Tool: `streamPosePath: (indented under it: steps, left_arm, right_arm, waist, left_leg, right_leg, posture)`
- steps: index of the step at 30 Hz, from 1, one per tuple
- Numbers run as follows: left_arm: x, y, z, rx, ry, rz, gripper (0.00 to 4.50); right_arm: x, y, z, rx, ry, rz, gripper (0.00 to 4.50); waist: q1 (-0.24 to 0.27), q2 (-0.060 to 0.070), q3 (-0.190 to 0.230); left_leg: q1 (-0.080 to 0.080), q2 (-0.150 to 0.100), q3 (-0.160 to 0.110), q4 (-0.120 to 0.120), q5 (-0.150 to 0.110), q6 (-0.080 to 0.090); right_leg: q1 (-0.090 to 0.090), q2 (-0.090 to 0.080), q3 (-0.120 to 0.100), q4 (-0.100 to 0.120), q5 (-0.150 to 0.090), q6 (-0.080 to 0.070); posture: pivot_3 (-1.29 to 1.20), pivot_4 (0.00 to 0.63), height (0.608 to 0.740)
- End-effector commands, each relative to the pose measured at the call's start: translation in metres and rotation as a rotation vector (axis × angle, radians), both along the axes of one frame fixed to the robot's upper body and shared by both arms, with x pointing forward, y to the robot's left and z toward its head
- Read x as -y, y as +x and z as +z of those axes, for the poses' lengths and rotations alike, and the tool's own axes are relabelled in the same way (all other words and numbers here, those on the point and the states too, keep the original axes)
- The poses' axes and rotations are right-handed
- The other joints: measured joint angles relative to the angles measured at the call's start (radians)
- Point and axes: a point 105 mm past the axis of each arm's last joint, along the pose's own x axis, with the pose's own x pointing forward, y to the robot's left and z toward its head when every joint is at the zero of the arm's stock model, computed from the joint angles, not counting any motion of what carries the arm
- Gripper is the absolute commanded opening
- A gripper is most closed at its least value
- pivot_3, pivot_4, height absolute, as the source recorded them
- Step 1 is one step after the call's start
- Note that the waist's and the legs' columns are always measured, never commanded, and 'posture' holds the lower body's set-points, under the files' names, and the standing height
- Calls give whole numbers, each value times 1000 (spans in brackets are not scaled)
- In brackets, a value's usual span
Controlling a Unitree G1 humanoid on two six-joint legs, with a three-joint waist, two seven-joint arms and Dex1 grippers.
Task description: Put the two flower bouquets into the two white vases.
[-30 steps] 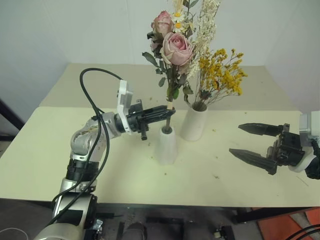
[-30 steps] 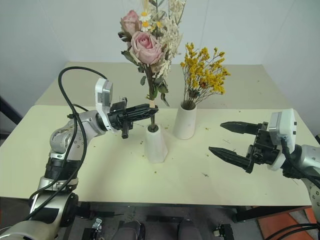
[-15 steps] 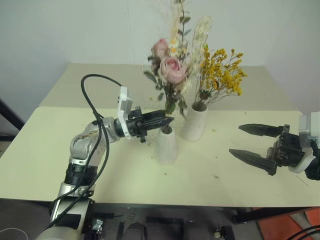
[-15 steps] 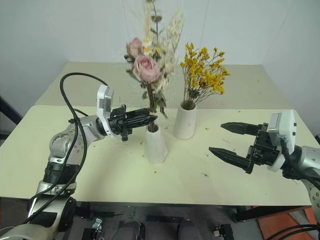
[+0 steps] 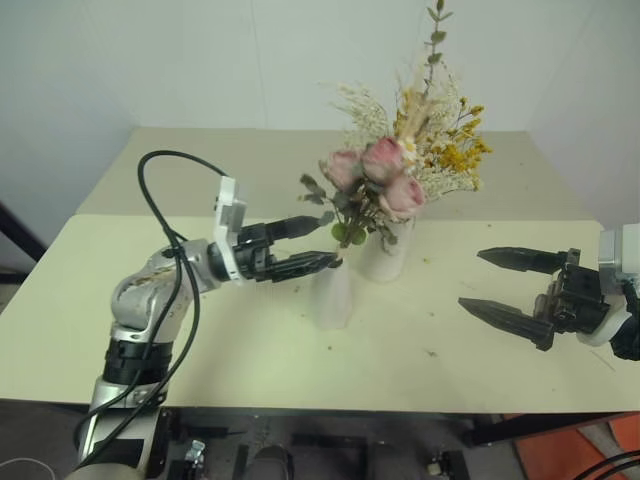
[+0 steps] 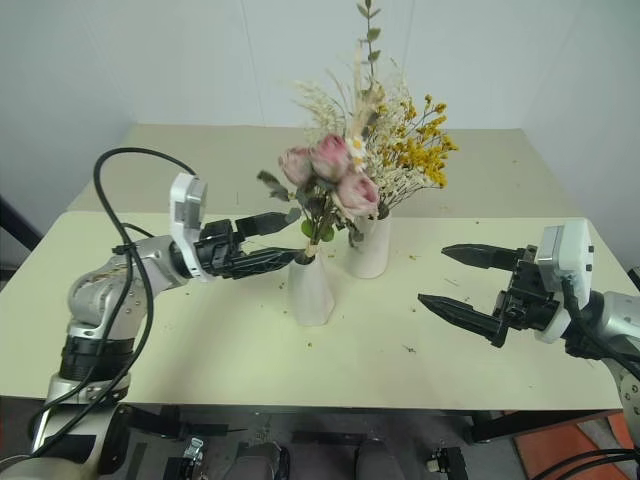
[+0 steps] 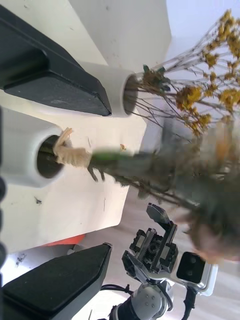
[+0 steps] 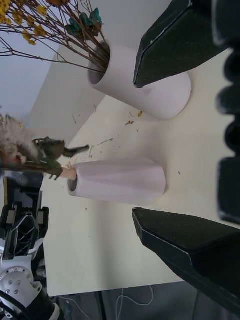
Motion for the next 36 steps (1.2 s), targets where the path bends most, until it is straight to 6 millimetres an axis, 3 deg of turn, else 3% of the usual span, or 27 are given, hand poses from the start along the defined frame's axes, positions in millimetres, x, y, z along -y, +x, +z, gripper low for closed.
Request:
streamPosePath:
  steps: [1, 12, 17, 27, 36]
  left_arm:
    - [-13, -11, 12, 32, -5, 10, 4434]
    - [-75, -24, 12, 36, 118, 63, 4434]
    - [-90, -31, 9, 48, 208, 23, 4434]
    - [-107, -45, -7, 51, 364, -24, 4434]
    - [-108, -49, -9, 62, 355, -2, 4434]
  right_arm:
    - [0, -4, 11, 63, 1, 11, 4500]
    - [2, -2, 10, 55, -8, 13, 4500]
    - [4, -2, 10, 51, -11, 11, 4500]
    - [13, -2, 8, 32, -20, -28, 4500]
    - [24, -4, 5, 10, -34, -67, 4500]
  waist:
    - [1, 0, 0]
    - [1, 0, 0]
    - [1, 0, 0]
    - [1, 1, 0]
    - [1, 1, 0]
  left_leg:
    - [0, 0, 0, 0, 0, 0]
    - [0, 0, 0, 0, 0, 0]
    - [0, 0, 0, -1, 0, 0]
    - [0, 1, 1, -1, 0, 0]
    - [0, 1, 1, -1, 0, 0]
  right_leg:
    - [0, 0, 0, 0, 0, 0]
    - [0, 0, 0, 0, 0, 0]
    - [0, 0, 0, -1, 0, 0]
    - [0, 0, 0, -1, 0, 0]
    - [0, 0, 0, -1, 0, 0]
  posture:
    - [0, 150, 740]
    - [0, 150, 740]
    - [0, 150, 740]
    - [0, 150, 740]
    - [0, 150, 740]
